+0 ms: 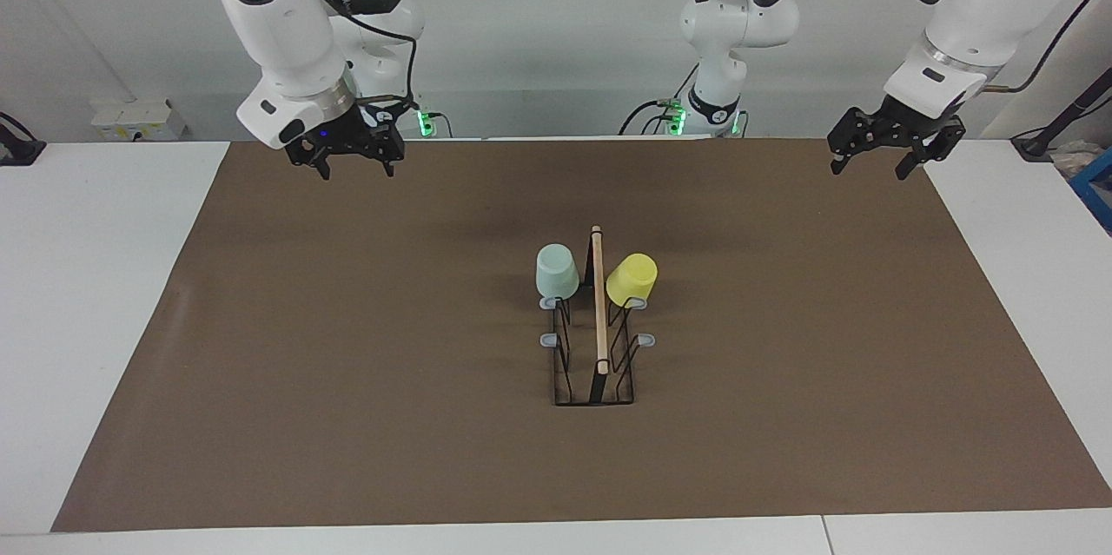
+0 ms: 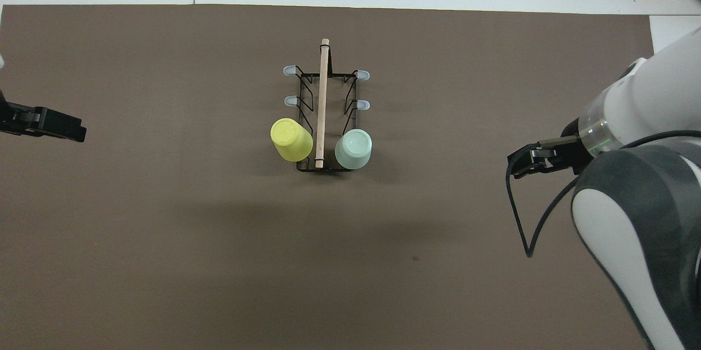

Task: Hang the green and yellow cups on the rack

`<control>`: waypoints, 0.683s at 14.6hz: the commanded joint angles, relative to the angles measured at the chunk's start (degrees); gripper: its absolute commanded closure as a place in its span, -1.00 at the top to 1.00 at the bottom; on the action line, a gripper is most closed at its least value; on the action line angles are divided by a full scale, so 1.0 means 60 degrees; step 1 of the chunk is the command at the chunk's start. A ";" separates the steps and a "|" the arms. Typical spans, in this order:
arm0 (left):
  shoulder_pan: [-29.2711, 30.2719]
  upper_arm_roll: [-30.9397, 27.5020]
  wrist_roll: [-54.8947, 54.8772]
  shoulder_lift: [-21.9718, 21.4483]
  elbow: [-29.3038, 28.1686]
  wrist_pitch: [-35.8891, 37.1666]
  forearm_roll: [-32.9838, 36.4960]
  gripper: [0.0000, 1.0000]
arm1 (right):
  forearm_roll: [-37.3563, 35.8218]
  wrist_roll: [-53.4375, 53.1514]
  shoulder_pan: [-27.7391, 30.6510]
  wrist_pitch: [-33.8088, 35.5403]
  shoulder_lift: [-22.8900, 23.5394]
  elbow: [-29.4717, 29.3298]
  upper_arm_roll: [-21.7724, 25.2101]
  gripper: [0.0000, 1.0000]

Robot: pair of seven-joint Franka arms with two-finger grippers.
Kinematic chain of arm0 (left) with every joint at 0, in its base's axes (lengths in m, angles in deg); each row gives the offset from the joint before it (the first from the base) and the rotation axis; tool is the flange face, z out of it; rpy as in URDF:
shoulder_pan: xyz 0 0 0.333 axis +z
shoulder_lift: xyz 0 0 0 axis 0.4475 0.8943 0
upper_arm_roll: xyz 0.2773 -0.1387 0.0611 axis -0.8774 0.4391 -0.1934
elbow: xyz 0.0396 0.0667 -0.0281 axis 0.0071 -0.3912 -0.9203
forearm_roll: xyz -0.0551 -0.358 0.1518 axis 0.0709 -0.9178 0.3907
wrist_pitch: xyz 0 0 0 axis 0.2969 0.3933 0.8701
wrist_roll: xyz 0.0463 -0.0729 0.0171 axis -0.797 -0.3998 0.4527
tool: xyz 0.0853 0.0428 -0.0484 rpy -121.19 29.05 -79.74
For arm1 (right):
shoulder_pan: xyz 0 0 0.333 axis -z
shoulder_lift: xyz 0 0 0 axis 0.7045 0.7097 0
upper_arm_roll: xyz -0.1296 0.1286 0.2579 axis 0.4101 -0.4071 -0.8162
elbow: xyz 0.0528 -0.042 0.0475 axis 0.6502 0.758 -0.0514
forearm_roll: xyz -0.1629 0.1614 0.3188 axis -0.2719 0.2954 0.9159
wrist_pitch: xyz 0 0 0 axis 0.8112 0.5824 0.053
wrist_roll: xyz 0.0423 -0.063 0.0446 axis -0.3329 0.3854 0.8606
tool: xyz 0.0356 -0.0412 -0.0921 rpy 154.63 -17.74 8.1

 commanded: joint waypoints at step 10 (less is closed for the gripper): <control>-0.0113 -0.0073 0.0091 -0.0279 -0.0305 -0.0028 0.0055 1.00 | 0.0689 0.0449 0.0529 -0.1270 0.0101 -0.0127 0.0157 1.00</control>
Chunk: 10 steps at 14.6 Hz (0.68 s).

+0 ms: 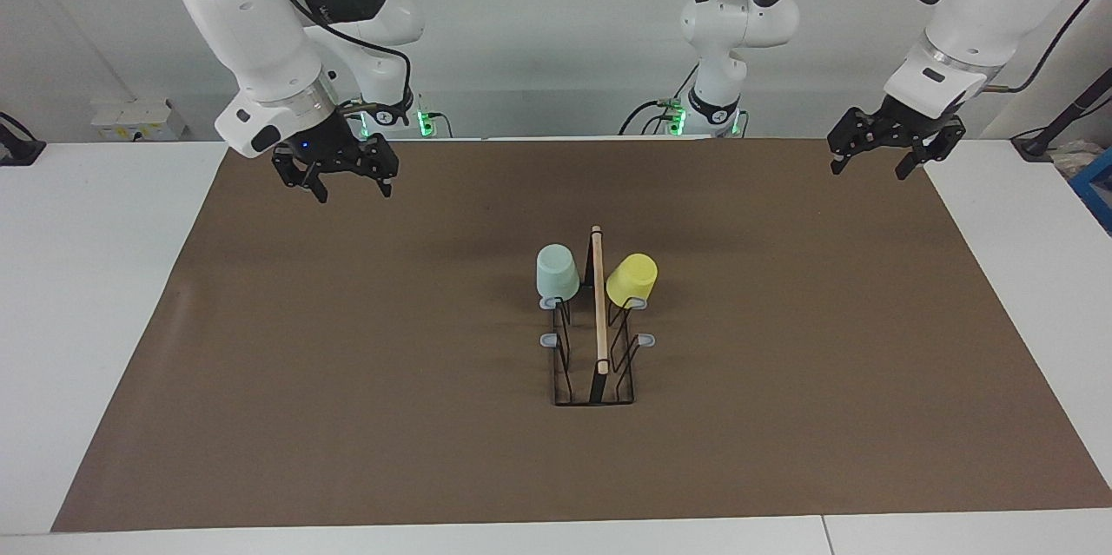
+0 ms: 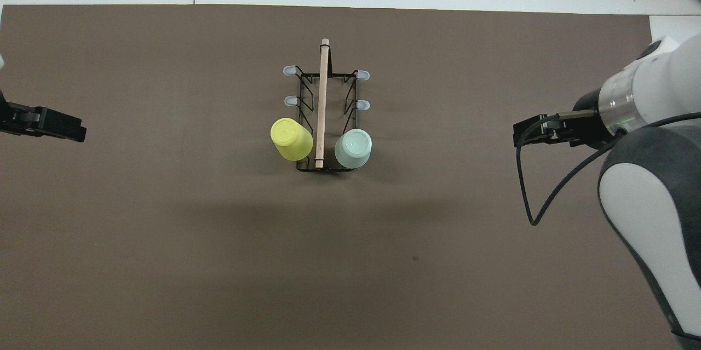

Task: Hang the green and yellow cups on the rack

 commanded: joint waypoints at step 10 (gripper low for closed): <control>-0.0128 -0.0059 0.0106 -0.0279 -0.0291 -0.0086 0.0055 1.00 | -0.1098 -0.0266 0.0204 0.0407 -0.0083 -0.0190 -0.0029 1.00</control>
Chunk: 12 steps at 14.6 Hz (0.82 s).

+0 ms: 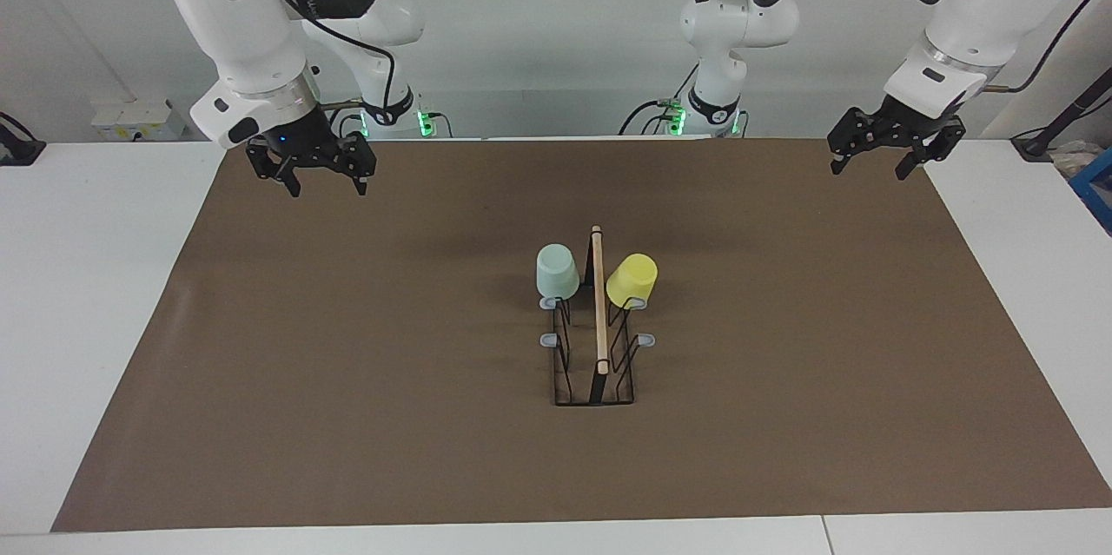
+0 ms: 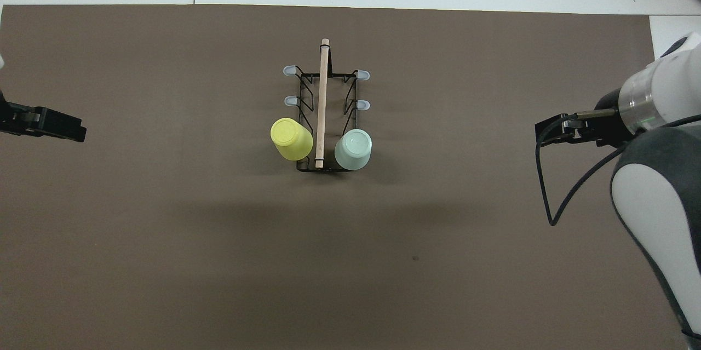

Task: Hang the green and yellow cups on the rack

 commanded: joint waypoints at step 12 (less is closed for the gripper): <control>-0.0113 -0.0060 0.0091 -0.0276 -0.0276 -0.0040 0.0055 1.00 | -0.0244 -0.0164 0.0068 -0.0103 0.0050 -0.0054 -0.0092 1.00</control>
